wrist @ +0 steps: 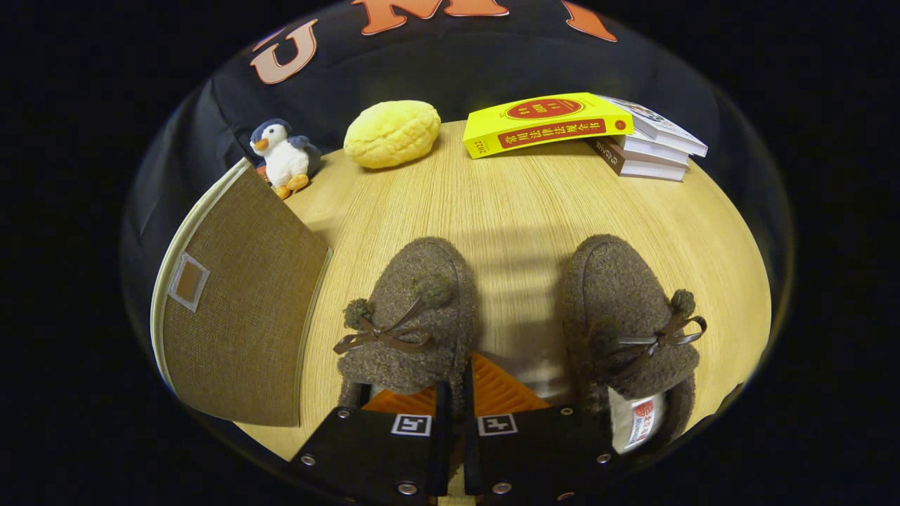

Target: Open the storage box then place both shoes into the box .Put the left shoe in first, then the right shoe, with the right side of both shoes facing outward in a uniform manner.

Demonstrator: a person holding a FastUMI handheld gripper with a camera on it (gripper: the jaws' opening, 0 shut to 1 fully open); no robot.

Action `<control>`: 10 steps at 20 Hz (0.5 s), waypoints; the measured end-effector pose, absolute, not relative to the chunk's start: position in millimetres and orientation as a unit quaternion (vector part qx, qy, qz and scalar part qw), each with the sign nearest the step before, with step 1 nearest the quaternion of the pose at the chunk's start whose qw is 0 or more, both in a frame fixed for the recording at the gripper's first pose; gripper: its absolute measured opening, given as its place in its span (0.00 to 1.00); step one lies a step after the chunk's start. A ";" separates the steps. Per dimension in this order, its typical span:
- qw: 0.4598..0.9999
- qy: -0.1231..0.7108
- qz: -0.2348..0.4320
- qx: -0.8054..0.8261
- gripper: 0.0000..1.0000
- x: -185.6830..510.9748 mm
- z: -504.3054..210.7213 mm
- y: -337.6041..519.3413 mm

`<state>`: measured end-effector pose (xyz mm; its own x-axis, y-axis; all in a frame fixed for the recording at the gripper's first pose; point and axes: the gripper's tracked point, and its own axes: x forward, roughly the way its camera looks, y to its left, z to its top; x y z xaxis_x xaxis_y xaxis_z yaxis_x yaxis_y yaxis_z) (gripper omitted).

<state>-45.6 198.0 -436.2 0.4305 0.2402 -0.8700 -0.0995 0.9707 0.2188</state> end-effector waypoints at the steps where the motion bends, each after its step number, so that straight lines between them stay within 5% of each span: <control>1: 0.840 0.528 0.096 0.077 0.08 -46.2 -436.7 197.5; 10: 0.836 0.520 0.110 0.137 0.02 -40.9 -377.5 215.5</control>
